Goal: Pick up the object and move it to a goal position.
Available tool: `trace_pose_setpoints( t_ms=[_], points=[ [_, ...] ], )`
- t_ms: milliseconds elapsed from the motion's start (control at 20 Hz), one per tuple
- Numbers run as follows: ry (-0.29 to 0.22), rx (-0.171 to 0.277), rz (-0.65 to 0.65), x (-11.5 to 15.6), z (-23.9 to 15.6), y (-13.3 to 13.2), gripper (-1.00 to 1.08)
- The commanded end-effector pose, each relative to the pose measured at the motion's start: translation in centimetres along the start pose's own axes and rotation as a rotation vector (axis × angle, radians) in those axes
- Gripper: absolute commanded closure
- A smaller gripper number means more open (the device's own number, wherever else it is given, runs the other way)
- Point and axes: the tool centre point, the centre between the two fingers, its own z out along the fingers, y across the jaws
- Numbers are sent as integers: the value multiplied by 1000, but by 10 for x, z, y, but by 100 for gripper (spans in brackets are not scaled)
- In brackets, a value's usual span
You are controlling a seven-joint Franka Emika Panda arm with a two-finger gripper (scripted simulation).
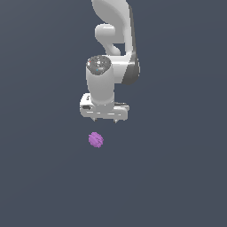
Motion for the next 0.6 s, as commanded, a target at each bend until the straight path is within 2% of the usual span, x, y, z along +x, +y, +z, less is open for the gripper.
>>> trace_pose_setpoints(
  t_ms=[0, 550],
  points=[
    [0, 0, 0, 0, 0, 0, -92],
    [34, -6, -74, 7, -17, -17, -92]
  ],
)
